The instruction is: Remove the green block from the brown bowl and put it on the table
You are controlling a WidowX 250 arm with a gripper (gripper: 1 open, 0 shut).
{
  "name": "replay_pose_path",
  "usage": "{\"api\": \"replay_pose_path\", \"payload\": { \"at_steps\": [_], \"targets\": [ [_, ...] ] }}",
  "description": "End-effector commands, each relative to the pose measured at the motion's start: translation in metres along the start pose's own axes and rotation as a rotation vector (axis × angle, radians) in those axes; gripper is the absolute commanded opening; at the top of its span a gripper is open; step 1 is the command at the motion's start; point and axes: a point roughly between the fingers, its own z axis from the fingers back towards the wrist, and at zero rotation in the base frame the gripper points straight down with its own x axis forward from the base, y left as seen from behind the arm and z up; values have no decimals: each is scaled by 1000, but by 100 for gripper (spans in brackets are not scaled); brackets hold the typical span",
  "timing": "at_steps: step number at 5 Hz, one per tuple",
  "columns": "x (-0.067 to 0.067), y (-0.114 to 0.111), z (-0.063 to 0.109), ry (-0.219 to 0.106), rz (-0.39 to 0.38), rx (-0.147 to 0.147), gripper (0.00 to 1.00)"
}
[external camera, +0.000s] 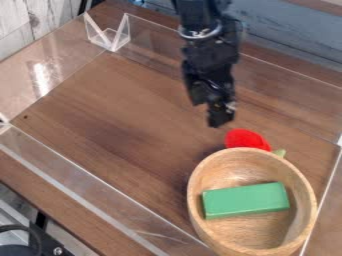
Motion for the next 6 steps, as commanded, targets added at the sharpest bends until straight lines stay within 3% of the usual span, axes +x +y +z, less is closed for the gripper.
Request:
{"api": "replay_pose_path", "payload": {
  "at_steps": [1,2,3,4,5,6],
  "targets": [
    [13,-35,5,-36,-81,25,100],
    [18,-61,-16,-19,-167,-3,100],
    [13,-72,-31,-10,-214,-16,100],
    [8,-81,-31,-4,-198,-17,100],
    [11,-84,-21,15,-150,6,100],
    [5,-95,-19,30,-156,25,100]
  ]
}}
